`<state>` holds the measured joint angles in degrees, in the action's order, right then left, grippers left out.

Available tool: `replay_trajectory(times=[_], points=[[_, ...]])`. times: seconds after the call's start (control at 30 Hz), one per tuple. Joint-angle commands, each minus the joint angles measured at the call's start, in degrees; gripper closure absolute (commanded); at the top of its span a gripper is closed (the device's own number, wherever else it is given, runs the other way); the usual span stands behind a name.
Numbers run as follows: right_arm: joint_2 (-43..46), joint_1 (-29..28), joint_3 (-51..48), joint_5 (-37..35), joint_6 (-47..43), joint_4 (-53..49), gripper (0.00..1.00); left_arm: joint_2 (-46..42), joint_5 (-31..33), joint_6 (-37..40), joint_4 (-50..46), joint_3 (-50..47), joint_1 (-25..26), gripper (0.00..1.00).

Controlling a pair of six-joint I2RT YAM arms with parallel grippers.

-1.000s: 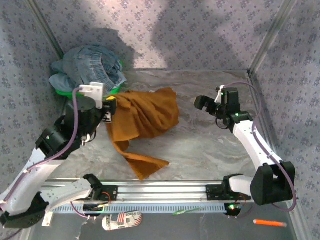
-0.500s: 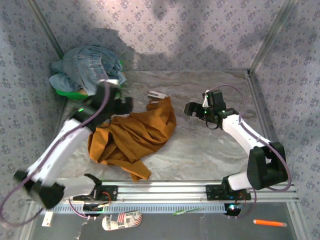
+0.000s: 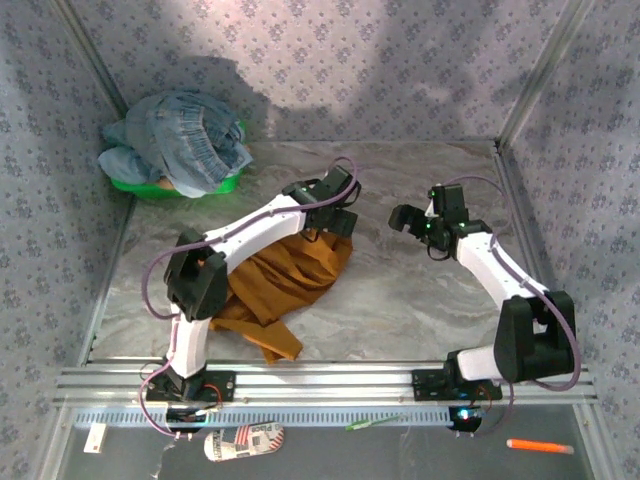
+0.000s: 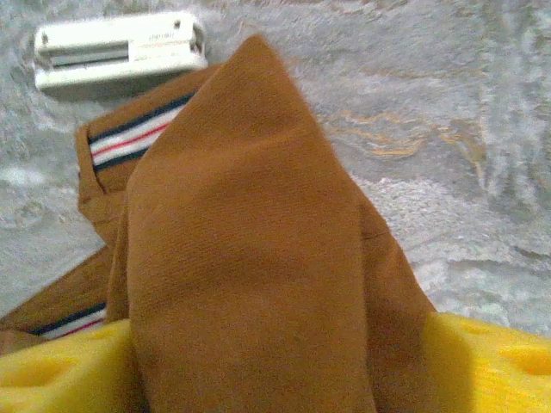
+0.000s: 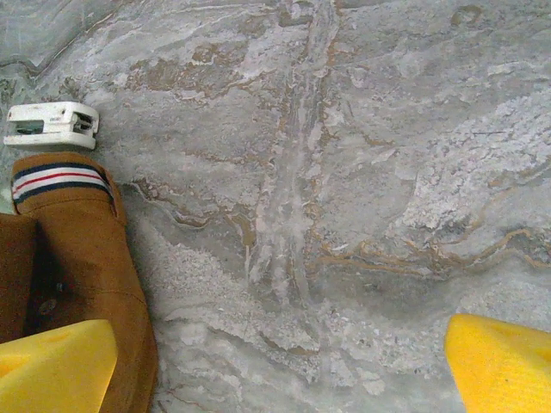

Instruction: Fold and stack the trousers

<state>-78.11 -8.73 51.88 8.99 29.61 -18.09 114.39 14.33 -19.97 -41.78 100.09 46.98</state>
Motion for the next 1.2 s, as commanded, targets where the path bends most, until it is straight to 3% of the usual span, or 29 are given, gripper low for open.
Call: replay_trajectory(times=[0.0,0.03,0.07,0.13,0.33,0.47,0.57,0.63,0.7,0.8,0.9,0.97,1.07,1.17], points=[[1.7,0.1,-0.4,1.4,0.3,-1.3,0.0,-0.3,1.0,2.8,-0.9,2.6,-0.4,0.72],[1.7,0.0,-0.3,1.6,0.2,-1.3,0.0,-1.4,2.4,3.3,-1.5,2.5,-0.4,0.9],[1.8,-0.2,-0.2,1.7,0.2,-1.3,0.0,-3.6,3.6,4.4,-1.4,1.6,-0.3,1.0],[1.8,-1.1,-0.1,1.7,0.4,-1.1,0.0,-10.5,5.7,6.7,0.5,-2.0,0.0,1.0],[0.6,-5.9,0.6,1.1,1.4,0.2,0.01,-41.7,5.6,12.1,4.2,-22.2,-1.7,1.0],[-2.5,-11.1,1.9,1.7,3.0,3.6,0.0,-57.8,5.4,6.1,-0.5,-33.5,-7.1,1.0],[-7.5,-16.0,4.9,2.3,4.1,5.5,0.0,-64.9,6.3,0.2,-1.1,-40.9,-10.1,1.0],[-11.1,-18.9,7.6,3.1,4.6,5.8,0.0,-67.4,9.7,-4.3,-2.1,-44.3,-11.9,0.81],[-14.3,-21.7,10.1,3.0,4.5,5.2,0.0,-67.9,12.2,-8.5,-5.2,-46.1,-15.1,0.19],[-16.2,-23.9,11.8,1.2,3.8,3.9,0.0,-66.5,11.1,-10.3,-8.7,-44.3,-19.5,0.08],[-15.5,-23.3,11.8,-0.5,2.9,1.9,0.0,-62.4,8.5,-10.0,-12.5,-38.1,-18.3,0.01],[-14.2,-21.9,11.4,-2.0,2.5,0.0,0.0,-58.3,9.9,-9.2,-14.1,-33.7,-12.1,0.01],[-11.5,-17.6,9.9,-4.0,2.3,-2.7,0.0,-49.4,17.1,-9.8,-17.6,-26.4,3.1,0.01],[-8.7,-11.2,7.8,-4.9,2.5,-6.0,0.0,-38.6,17.4,-11.2,-17.5,-22.1,14.4,0.01]])
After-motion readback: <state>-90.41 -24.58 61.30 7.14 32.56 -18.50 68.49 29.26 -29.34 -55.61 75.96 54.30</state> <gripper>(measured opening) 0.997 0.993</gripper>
